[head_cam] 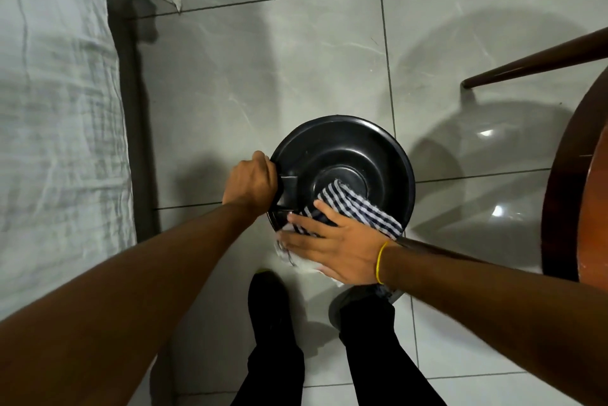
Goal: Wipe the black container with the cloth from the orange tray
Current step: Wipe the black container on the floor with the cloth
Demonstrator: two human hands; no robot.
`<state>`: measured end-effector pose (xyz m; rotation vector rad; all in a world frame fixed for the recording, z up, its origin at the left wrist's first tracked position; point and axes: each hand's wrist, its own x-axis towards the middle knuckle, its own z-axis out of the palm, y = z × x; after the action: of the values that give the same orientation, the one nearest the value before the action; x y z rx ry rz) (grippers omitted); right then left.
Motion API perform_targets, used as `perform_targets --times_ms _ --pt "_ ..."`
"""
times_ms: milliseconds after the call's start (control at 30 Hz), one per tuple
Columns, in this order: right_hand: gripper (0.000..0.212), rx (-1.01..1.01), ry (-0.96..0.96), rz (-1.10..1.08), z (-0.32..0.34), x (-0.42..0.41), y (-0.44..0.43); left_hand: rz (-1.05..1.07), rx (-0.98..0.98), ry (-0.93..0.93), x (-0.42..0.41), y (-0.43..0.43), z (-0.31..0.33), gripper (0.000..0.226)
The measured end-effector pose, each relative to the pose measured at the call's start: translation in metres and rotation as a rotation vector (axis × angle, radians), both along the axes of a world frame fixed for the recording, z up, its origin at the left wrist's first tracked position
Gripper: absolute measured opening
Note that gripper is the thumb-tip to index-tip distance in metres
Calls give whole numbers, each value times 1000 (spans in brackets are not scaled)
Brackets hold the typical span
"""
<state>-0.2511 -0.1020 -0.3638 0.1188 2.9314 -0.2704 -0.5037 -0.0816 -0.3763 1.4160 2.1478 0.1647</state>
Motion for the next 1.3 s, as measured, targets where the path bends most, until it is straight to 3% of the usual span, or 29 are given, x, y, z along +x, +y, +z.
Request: perform_targets --times_ms 67,167,233,367,600,700,867,1067,1300 --pt "80 -22 12 62 -1 20 5 -3 4 -12 0 4 0 40" --pt "90 -38 19 -38 1 46 4 3 18 -1 2 8 3 38" --pt "91 -32 9 -239 -1 62 -8 5 15 8 3 6 1 37" --pt "80 -69 -21 -881 0 76 -28 4 6 1 0 1 -2 34" --pt "73 -133 79 -1535 5 8 1 -9 39 -12 1 0 -5 40" --pt "73 -115 55 -1674 9 -24 35 -22 48 0 1 -1 -4 42" --pt "68 -158 43 -1586 13 -66 88 -39 74 10 3 -1 -1 38" --pt "54 -142 17 -969 16 -123 82 -41 25 32 0 -2 1 30" --pt "54 -133 29 -805 9 -111 96 23 40 -5 7 -1 2 33"
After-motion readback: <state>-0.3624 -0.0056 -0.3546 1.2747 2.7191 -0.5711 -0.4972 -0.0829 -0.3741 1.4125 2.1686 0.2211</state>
